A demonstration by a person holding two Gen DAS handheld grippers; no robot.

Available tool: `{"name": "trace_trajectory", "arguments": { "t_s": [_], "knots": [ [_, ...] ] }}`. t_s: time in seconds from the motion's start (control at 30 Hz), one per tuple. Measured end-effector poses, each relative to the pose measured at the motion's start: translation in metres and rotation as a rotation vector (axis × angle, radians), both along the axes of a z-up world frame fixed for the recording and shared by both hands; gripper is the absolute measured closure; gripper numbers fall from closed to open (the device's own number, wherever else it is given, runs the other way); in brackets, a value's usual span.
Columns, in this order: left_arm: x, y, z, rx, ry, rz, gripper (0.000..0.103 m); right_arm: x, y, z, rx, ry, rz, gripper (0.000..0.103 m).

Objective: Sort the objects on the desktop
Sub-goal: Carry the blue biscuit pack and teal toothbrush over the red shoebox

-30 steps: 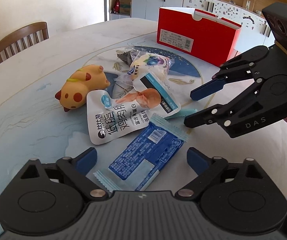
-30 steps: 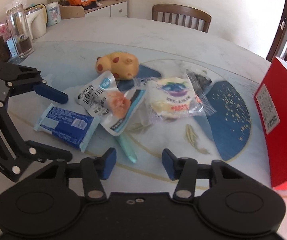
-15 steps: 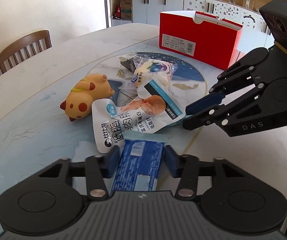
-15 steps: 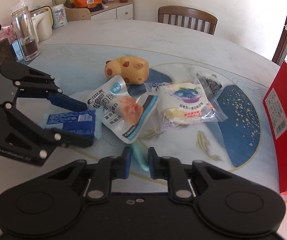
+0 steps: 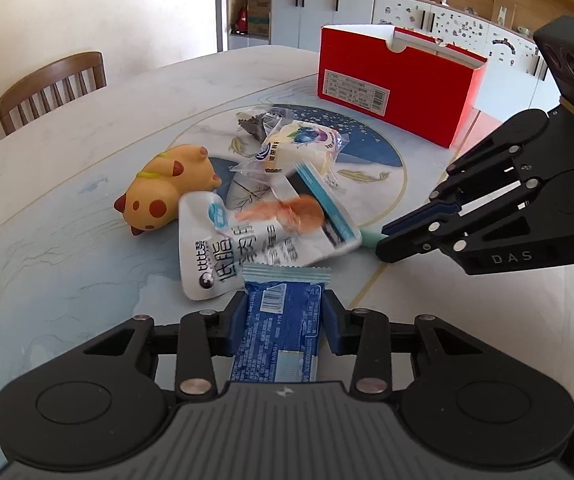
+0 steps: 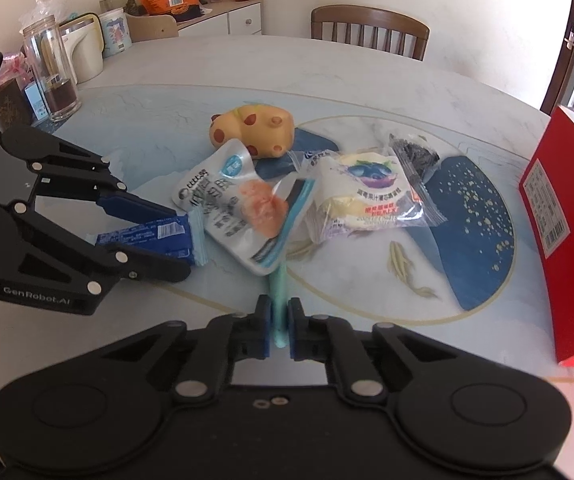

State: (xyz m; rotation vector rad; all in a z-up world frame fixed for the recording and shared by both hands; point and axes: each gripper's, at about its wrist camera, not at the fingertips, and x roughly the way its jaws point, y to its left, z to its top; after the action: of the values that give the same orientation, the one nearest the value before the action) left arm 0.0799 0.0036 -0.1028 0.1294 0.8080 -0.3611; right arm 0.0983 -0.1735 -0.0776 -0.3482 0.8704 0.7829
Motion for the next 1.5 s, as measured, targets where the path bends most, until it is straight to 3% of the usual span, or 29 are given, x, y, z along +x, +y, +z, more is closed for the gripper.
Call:
{"name": "trace_trajectory", "arguments": {
  "t_s": [0.73, 0.93, 1.5],
  "knots": [
    [-0.012, 0.004, 0.003, -0.039, 0.032, 0.053, 0.066, -0.014, -0.017, 0.006, 0.013, 0.031, -0.040, 0.096],
    [-0.017, 0.001, 0.006, -0.034, 0.046, 0.063, 0.066, -0.017, -0.028, 0.015, 0.043, 0.046, -0.063, 0.096],
    [-0.010, -0.015, 0.036, -0.116, 0.049, 0.056, 0.066, -0.025, -0.065, 0.050, 0.113, 0.032, -0.138, 0.096]
  ]
}}
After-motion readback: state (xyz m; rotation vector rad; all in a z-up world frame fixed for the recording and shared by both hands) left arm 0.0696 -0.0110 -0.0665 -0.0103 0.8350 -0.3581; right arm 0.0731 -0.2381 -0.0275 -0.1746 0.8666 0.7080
